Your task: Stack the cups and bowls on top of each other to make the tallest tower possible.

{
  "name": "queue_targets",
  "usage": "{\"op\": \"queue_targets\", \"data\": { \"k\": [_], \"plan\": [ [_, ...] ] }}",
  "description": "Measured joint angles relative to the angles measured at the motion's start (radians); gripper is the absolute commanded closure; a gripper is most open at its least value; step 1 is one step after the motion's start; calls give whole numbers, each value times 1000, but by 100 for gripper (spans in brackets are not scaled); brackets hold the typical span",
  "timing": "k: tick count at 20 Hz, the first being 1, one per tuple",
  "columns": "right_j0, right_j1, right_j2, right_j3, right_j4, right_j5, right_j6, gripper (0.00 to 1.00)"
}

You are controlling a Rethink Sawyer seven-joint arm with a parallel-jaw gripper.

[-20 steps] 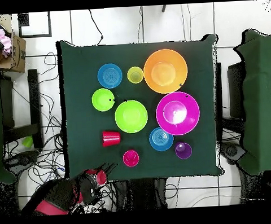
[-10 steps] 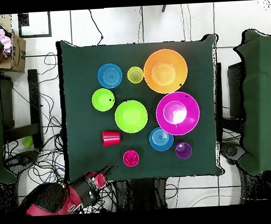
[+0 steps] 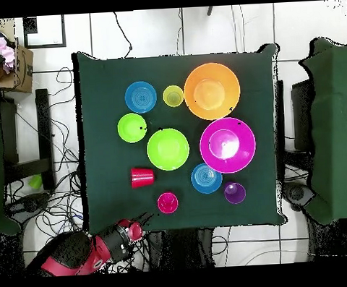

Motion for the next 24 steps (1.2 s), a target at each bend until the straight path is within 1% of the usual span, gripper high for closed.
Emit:
{"op": "queue_targets", "data": {
  "k": [10, 14, 20, 22, 24],
  "plan": [
    [-2, 27, -22, -2, 2, 0, 0, 0],
    [-20, 30, -33, -13, 2, 0, 0, 0],
    [-41, 18, -36, -14, 1, 0, 0, 0],
    [-39, 13, -36, -14, 1, 0, 0, 0],
    [-28, 7, -36, -14, 15, 0, 0, 0]
  ]
}}
